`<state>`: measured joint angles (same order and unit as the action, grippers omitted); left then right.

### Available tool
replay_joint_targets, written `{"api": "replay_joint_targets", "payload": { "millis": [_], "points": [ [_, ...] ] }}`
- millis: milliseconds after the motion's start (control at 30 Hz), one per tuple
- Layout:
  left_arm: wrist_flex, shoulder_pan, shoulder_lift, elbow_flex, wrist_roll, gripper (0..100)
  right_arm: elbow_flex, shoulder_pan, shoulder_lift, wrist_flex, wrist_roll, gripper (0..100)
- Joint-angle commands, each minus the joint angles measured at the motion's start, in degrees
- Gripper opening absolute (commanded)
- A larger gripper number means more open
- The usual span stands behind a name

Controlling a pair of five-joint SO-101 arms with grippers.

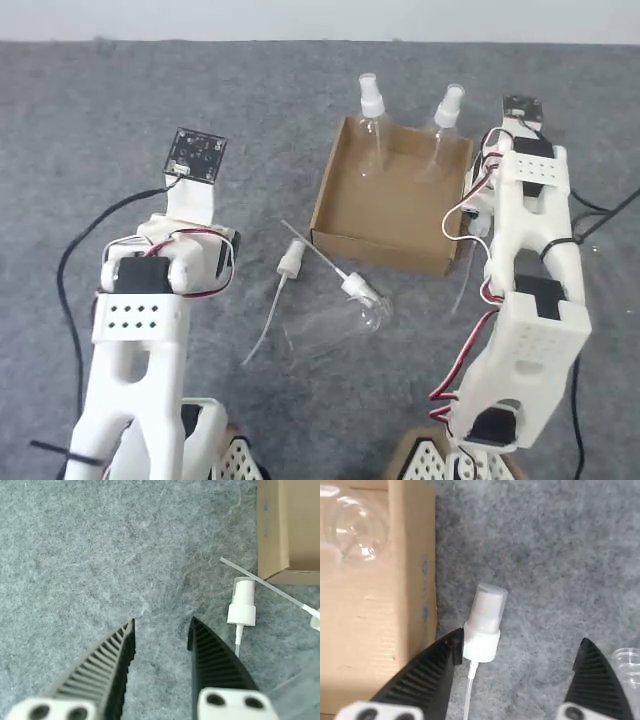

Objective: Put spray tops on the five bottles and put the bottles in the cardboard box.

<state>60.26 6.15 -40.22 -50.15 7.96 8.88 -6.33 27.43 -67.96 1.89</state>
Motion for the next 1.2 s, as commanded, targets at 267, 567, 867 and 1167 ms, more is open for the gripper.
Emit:
{"api": "replay_joint_targets", "payload": {
  "millis": [267,567,867,1167],
  "points": [
    [-0.3,-0.3,-0.2,0.2,-0.3,16,-0.3,-1.0,-0.7,0.0,0.6,31.4],
    [-0.2,-0.3,-0.2,0.2,-0.3,16,1.0,-3.0,3.9,-0.6,0.5,31.4],
    [-0.3,-0.3,-0.2,0.2,-0.4,16,3.5,-6.5,4.0,0.7,0.2,14.7],
    [-0.3,-0.3,-0.2,0.2,-0.4,16,7.1,-6.0,4.2,-2.2,0.1,14.7]
  ]
}}
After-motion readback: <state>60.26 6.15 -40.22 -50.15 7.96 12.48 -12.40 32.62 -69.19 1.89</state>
